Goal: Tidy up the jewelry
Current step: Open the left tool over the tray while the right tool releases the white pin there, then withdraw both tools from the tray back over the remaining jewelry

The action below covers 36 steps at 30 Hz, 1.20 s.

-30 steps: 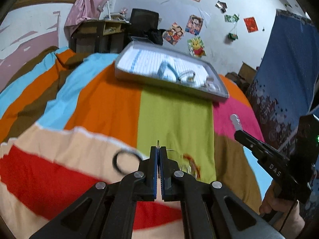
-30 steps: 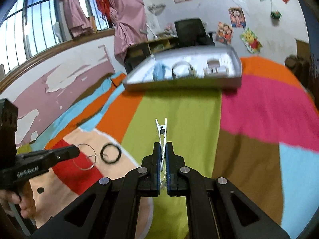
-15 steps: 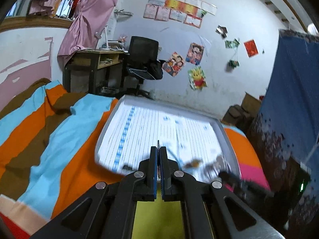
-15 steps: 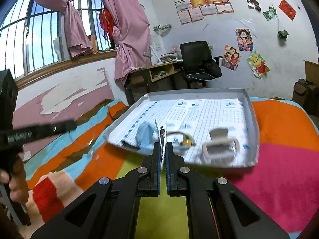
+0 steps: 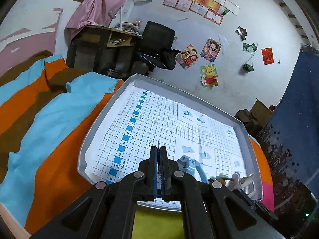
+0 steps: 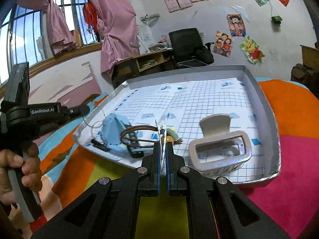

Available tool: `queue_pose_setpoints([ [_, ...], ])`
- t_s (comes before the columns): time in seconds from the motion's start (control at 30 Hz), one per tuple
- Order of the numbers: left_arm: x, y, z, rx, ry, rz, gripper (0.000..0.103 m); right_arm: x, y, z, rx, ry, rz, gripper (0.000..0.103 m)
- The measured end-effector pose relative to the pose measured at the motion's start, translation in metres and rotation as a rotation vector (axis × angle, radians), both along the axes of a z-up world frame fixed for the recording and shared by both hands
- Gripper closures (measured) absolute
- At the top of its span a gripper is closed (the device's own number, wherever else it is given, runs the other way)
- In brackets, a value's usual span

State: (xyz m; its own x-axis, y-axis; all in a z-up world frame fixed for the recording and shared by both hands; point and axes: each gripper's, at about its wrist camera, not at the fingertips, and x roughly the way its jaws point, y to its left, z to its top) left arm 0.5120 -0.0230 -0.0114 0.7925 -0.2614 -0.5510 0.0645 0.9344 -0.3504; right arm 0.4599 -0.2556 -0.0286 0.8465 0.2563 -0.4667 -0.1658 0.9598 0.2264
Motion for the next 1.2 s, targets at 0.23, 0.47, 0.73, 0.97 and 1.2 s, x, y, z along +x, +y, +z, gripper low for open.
queue_pose_setpoints([
  [0.23,0.0,-0.005,-0.009,0.04,0.038,0.004,0.1,0.0,0.0,0.0,-0.029,-0.007,-0.009,0.098],
  [0.47,-0.009,-0.004,-0.01,0.068,0.036,0.018,0.078,-0.003,-0.003,0.002,-0.028,-0.006,-0.022,0.096],
  [0.73,-0.03,0.001,0.002,0.061,-0.047,0.061,0.041,-0.01,-0.006,0.012,-0.031,-0.029,-0.03,0.088],
  [0.97,-0.061,0.0,0.02,0.097,-0.111,0.084,0.014,-0.03,-0.012,0.034,-0.028,-0.079,-0.057,0.066],
  [1.2,-0.111,0.006,0.047,0.134,-0.198,0.122,0.001,-0.066,-0.019,0.069,0.001,-0.14,-0.081,0.032],
])
